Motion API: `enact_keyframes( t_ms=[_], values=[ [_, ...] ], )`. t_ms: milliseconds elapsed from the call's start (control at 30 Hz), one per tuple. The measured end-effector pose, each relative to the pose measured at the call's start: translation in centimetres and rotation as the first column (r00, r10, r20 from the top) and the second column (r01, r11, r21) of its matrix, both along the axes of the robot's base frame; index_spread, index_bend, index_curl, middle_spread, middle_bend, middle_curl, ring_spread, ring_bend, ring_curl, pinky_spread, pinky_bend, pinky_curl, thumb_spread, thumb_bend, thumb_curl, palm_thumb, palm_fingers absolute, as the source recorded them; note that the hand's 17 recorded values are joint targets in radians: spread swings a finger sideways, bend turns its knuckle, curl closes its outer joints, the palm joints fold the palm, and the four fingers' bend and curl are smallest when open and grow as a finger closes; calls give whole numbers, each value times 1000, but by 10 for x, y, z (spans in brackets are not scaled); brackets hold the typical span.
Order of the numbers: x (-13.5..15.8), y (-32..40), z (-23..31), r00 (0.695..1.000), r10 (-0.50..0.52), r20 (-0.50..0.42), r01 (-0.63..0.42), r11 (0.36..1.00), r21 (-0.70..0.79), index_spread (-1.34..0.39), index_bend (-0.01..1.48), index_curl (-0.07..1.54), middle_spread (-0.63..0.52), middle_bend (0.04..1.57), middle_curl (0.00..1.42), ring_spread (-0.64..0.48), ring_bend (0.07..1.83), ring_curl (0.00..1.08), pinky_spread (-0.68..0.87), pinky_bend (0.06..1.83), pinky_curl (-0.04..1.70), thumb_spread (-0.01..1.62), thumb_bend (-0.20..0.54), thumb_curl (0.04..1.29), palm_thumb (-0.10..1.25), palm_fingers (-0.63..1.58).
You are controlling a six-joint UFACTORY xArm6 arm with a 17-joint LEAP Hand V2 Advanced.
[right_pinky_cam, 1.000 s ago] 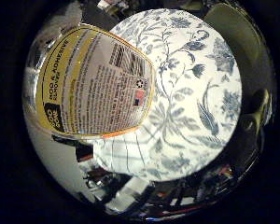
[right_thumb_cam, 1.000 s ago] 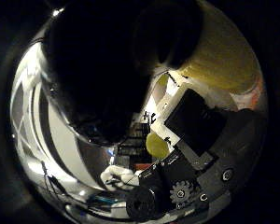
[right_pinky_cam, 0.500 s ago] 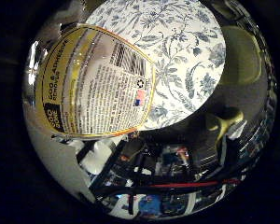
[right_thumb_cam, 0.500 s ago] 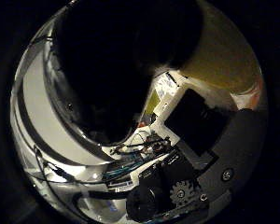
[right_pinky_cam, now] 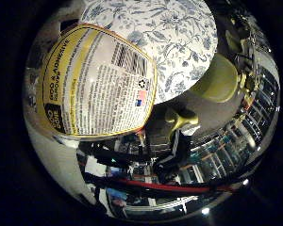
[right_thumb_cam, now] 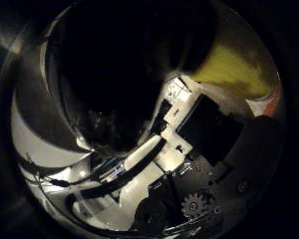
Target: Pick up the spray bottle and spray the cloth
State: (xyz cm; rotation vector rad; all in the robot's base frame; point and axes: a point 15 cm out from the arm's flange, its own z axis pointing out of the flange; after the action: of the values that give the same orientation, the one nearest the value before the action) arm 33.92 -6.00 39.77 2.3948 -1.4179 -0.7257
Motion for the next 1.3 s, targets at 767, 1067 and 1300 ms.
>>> enact_keyframes(
  t_ms=[767,1067,1300],
  values=[
    [-36,47,-83,937,4,-350,-89,970,-227,-191,1172,656,-88,1358,593,-157,1461,572,-230,1069,1102,1180,-12,565,937,1208],
    [-35,48,-88,936,-1,-351,-85,970,-228,-193,1168,663,-88,1353,593,-157,1461,573,-232,1070,1106,1193,-11,558,938,1208],
    [-38,51,-66,955,12,-296,-76,976,-206,-193,1161,665,-88,1353,591,-157,1459,573,-232,1066,1106,1189,-13,557,951,1210]
  ],
)
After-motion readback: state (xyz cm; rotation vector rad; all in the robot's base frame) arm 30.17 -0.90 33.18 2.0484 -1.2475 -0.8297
